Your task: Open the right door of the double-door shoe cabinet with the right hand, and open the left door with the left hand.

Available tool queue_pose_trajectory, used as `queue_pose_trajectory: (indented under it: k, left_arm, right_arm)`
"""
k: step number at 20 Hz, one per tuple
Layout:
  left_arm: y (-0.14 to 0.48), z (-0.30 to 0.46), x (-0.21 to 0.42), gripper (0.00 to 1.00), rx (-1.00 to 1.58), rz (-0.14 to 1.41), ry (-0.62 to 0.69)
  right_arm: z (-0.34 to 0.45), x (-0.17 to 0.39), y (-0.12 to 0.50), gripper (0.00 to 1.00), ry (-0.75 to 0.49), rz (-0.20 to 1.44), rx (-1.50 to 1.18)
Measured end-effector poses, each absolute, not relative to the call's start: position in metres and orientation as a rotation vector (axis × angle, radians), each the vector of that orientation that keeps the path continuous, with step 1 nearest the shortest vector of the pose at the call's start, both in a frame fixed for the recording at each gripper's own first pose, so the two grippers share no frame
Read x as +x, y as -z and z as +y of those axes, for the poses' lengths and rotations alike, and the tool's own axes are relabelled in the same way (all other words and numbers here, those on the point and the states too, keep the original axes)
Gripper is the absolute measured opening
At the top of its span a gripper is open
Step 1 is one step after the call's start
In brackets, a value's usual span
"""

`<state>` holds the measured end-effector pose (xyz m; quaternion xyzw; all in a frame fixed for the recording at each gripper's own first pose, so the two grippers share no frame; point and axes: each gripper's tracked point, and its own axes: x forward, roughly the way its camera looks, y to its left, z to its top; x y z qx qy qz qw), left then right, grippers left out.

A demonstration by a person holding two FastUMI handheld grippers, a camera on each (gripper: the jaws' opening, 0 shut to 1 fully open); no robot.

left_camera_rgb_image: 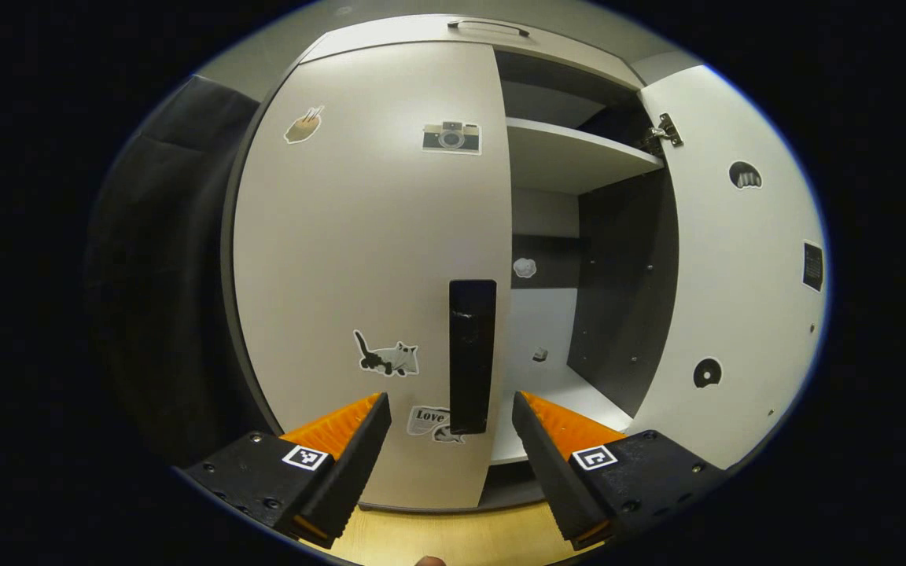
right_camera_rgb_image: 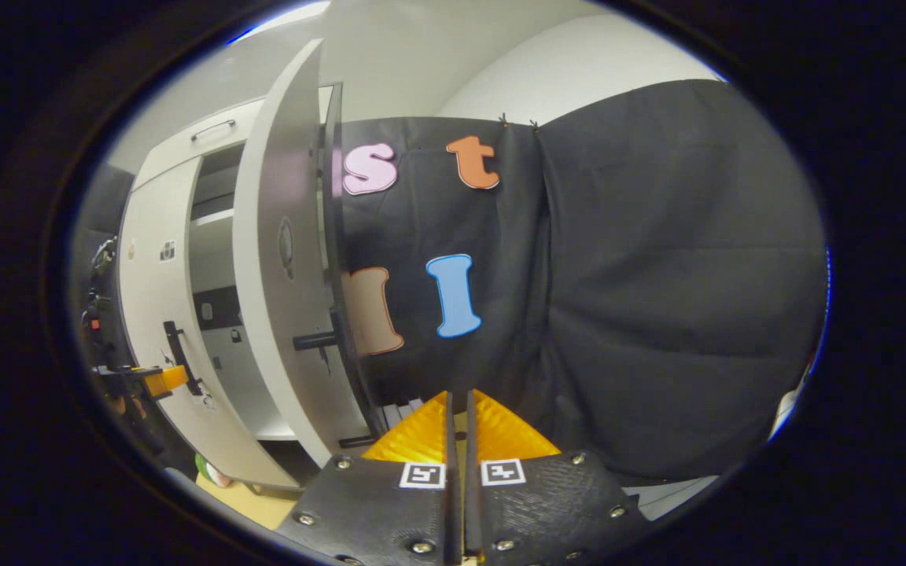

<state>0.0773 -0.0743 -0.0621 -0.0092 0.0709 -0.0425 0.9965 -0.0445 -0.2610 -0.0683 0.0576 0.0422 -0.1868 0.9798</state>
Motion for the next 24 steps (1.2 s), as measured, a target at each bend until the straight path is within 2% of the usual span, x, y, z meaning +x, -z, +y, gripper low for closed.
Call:
queue_pose_trajectory:
  k: [1,3,4,5,6,7,8,10,11,12,13,14,15,17,24]
  left_arm:
    - [0.062,-0.075,0.082,0.97,-0.013,0.14,0.083]
    - [0.063,-0.077,0.09,0.95,-0.007,0.138,0.077]
    - [0.063,-0.077,0.093,0.93,-0.004,0.134,0.073]
    - [0.062,-0.077,0.096,0.86,0.0,0.131,0.068]
    - [0.062,-0.077,0.099,0.85,0.004,0.129,0.066]
    - [0.061,-0.078,0.1,0.83,0.006,0.127,0.064]
    - [0.062,-0.078,0.103,0.8,0.007,0.125,0.064]
    - [0.064,-0.079,0.108,0.75,0.017,0.131,0.061]
    - [0.065,-0.081,0.109,0.66,0.015,0.131,0.07]
    - [0.066,-0.083,0.11,0.63,0.013,0.134,0.077]
    - [0.066,-0.086,0.112,0.55,0.008,0.133,0.087]
    - [0.066,-0.088,0.114,0.53,0.005,0.129,0.09]
    - [0.066,-0.089,0.115,0.41,0.006,0.126,0.088]
    - [0.065,-0.089,0.116,0.37,0.012,0.12,0.079]
    - [0.066,-0.088,0.124,0.36,-0.003,0.114,0.074]
  right_arm:
    - [-0.264,-0.044,0.067,0.03,0.38,0.085,0.115]
    - [-0.264,-0.043,0.071,0.1,0.376,0.09,0.114]
    - [-0.263,-0.042,0.072,0.21,0.372,0.093,0.114]
    - [-0.265,-0.04,0.074,0.32,0.375,0.096,0.11]
    - [-0.266,-0.04,0.075,0.52,0.376,0.097,0.107]
    - [-0.266,-0.038,0.076,0.64,0.367,0.1,0.108]
    - [-0.263,-0.036,0.078,0.67,0.357,0.103,0.111]
    - [-0.265,-0.035,0.081,0.87,0.361,0.109,0.105]
    - [-0.266,-0.035,0.082,0.91,0.365,0.112,0.1]
    - [-0.267,-0.035,0.083,0.98,0.371,0.117,0.093]
    - [-0.268,-0.036,0.085,0.92,0.376,0.123,0.087]
    - [-0.269,-0.035,0.086,0.98,0.379,0.129,0.083]
    - [-0.269,-0.036,0.087,0.98,0.382,0.131,0.081]
    - [-0.269,-0.038,0.089,0.98,0.385,0.135,0.079]
    - [-0.272,-0.043,0.096,0.98,0.41,0.16,0.069]
